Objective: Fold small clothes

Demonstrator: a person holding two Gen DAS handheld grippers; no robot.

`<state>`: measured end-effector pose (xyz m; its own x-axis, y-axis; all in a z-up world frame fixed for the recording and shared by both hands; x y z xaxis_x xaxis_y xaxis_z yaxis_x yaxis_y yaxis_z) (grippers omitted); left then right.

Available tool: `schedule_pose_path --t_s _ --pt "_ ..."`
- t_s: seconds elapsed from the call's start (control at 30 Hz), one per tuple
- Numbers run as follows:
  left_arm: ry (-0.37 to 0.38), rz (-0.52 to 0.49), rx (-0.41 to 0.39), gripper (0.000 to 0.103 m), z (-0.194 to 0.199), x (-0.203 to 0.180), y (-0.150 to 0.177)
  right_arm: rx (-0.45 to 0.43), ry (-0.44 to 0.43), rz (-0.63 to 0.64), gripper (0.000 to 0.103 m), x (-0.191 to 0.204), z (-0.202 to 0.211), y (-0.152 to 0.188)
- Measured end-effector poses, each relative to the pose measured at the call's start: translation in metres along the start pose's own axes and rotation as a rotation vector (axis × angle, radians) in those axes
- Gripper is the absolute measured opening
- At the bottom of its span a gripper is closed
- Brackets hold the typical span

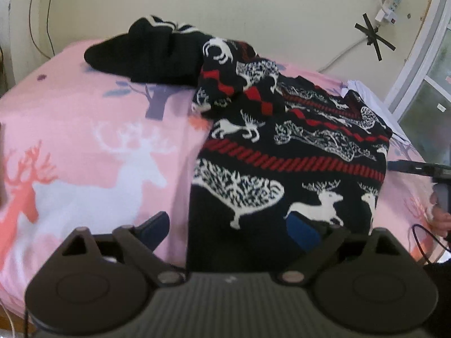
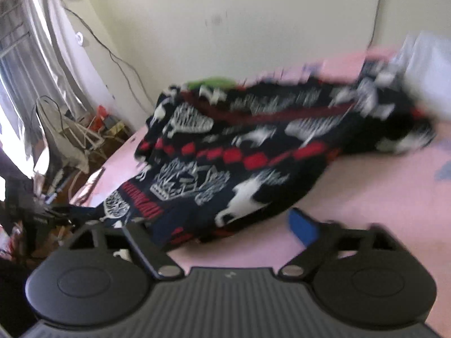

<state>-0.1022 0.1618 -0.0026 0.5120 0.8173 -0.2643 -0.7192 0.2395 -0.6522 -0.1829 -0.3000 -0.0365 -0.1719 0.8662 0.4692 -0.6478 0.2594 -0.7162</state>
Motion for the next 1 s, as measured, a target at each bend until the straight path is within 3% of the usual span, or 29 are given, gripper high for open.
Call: schedule_pose_path --t_s 0.03,0.07,0.1,0.17,0.23,0.3,0.37,0.43,0.47,0.5,0.6,0.67,0.8,0.97,1.0 --pt "0.001 0.000 0.002 0.091 -0.001 0.000 0.002 0.016 -0.019 -0.018 0.052 0.002 -0.012 0.000" --pt "0.006 -0.002 0.005 0.085 -0.001 0.000 0.003 0.003 -0.005 0.003 0.045 0.009 -0.020 -0.003" --pt "0.005 -0.004 0.005 0.080 -0.001 -0.001 0.004 0.001 0.005 0.030 0.030 0.016 -0.027 -0.007" --pt "-0.025 -0.010 0.003 0.030 0.000 -0.001 0.005 -0.051 0.018 0.060 0.023 0.031 -0.032 -0.023" --pt "-0.040 0.013 0.001 0.013 0.001 0.005 0.000 -0.121 -0.007 0.076 0.021 0.044 -0.035 -0.050" --pt "-0.020 0.074 -0.018 0.012 0.000 0.014 -0.007 -0.183 0.031 0.099 0.022 0.059 -0.052 -0.076" --pt "-0.029 0.113 -0.021 0.012 -0.008 0.021 -0.012 -0.170 0.078 0.108 0.034 0.062 -0.084 -0.094" --pt "-0.033 0.125 -0.019 0.012 -0.015 0.023 -0.015 -0.042 0.108 0.107 0.054 0.056 -0.131 -0.102" --pt "-0.032 0.119 -0.022 0.012 -0.016 0.021 -0.016 0.018 0.114 0.085 0.054 0.050 -0.146 -0.100" --pt "-0.038 0.107 -0.021 0.012 -0.016 0.019 -0.016 0.027 0.107 0.063 0.054 0.045 -0.147 -0.097" --pt "-0.042 0.080 -0.020 0.013 -0.016 0.017 -0.015 -0.062 0.037 0.036 0.062 0.035 -0.107 -0.087" --pt "-0.033 0.077 -0.014 0.013 -0.016 0.018 -0.016 -0.121 0.015 0.034 0.062 0.029 -0.074 -0.077" --pt "-0.019 0.084 -0.002 0.013 -0.019 0.019 -0.021 -0.095 0.002 0.038 0.062 0.026 -0.049 -0.054" --pt "-0.020 0.085 0.017 0.013 -0.016 0.013 -0.020 -0.021 -0.049 0.007 0.060 0.030 -0.077 -0.030" --pt "-0.019 0.077 0.016 0.013 -0.014 0.011 -0.018 -0.013 -0.054 0.008 0.042 0.032 -0.086 -0.028"
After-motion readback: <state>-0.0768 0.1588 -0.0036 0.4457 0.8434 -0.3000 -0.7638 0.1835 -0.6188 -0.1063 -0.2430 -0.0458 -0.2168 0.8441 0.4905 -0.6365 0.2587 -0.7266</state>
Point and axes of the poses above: each gripper's, at about its wrist camera, not at the fingertips, and z roughly against the way its jaws point, x to its left, y to its underside, the point moved 1 cm from there along -z, roughly the way its jaws point, and after that the axes turned 2 degrees about y, right-handed, at the moved point
